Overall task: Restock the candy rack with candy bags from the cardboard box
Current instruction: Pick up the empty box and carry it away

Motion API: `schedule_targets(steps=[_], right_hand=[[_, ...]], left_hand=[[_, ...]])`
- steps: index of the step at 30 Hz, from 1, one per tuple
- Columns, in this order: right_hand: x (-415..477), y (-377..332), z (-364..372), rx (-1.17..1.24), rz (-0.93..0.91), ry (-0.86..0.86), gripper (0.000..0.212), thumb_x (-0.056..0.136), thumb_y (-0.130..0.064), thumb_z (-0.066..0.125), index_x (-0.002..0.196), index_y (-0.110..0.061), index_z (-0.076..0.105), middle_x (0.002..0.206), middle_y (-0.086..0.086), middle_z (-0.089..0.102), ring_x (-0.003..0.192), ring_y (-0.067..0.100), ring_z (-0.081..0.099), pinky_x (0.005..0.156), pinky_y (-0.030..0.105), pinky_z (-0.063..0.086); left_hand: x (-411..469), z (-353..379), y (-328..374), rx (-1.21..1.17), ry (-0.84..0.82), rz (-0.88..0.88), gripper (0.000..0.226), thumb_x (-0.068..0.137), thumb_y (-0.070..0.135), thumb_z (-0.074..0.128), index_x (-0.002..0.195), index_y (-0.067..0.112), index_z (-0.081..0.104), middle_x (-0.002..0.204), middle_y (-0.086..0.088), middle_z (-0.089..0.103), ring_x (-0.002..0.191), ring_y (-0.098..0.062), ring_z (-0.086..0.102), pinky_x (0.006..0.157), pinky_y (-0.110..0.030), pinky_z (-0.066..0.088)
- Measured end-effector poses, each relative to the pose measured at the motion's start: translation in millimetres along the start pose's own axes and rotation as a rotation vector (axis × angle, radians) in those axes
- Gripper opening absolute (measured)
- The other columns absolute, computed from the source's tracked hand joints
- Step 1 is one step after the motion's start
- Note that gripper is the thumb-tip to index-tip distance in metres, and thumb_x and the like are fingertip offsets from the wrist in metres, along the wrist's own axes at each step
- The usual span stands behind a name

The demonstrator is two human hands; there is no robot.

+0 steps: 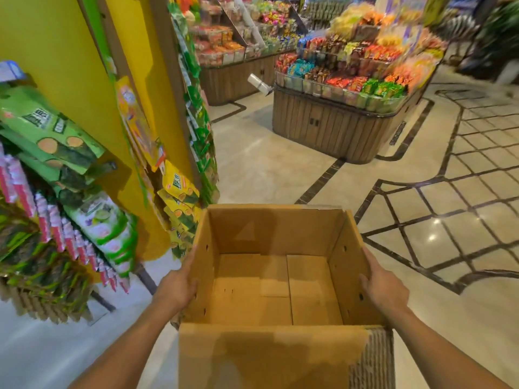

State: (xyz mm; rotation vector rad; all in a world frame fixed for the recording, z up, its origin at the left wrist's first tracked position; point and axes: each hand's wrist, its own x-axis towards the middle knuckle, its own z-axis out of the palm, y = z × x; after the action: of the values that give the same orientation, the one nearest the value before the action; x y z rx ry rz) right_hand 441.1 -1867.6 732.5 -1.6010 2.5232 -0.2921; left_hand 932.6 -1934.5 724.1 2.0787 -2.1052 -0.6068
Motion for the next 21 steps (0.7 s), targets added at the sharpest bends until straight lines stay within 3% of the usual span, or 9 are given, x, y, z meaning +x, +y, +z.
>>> schedule_targets(steps=[5,10,14,21], right_hand=[[79.3,-4.2,-0.2,0.0,0.073,0.01,0.079,0.099,-0.055,0.05,0.156,-0.053,-0.005,0.106,-0.005,0.069,0.071,0.012,0.059,0.064,0.032,0.059],[167.5,-23.0,-2.0,-0.007,0.125,-0.002,0.074,0.102,-0.052,0.046,0.156,-0.053,-0.004,0.105,-0.004,0.069,0.069,0.012,0.059,0.06,0.029,0.056],[235.8,-31.6,-6.9,-0.021,0.148,-0.014,0.071,0.103,-0.047,0.046,0.157,-0.049,0.0,0.109,-0.003,0.07,0.071,0.013,0.059,0.059,0.029,0.055],[345.2,-36.5,3.4,0.002,0.163,-0.031,0.072,0.103,-0.05,0.045,0.158,-0.049,-0.002,0.11,-0.001,0.071,0.073,0.015,0.063,0.058,0.031,0.054]], left_hand=[[107.6,9.7,32.2,0.018,-0.033,0.061,0.096,0.104,0.031,0.054,0.156,0.047,-0.026,0.088,-0.007,0.072,0.07,-0.02,0.067,0.063,-0.036,0.058],[217.1,-3.4,63.5,0.015,-0.042,0.102,0.099,0.104,0.03,0.055,0.155,0.048,-0.028,0.093,-0.003,0.072,0.068,-0.013,0.065,0.057,-0.028,0.054],[295.5,-7.9,83.6,0.03,-0.073,0.136,0.1,0.103,0.032,0.055,0.154,0.052,-0.028,0.09,-0.004,0.073,0.07,-0.016,0.067,0.067,-0.04,0.062],[404.0,-21.3,129.9,0.062,-0.08,0.127,0.096,0.104,0.033,0.053,0.157,0.049,-0.025,0.098,-0.009,0.073,0.08,-0.023,0.069,0.073,-0.042,0.061]])
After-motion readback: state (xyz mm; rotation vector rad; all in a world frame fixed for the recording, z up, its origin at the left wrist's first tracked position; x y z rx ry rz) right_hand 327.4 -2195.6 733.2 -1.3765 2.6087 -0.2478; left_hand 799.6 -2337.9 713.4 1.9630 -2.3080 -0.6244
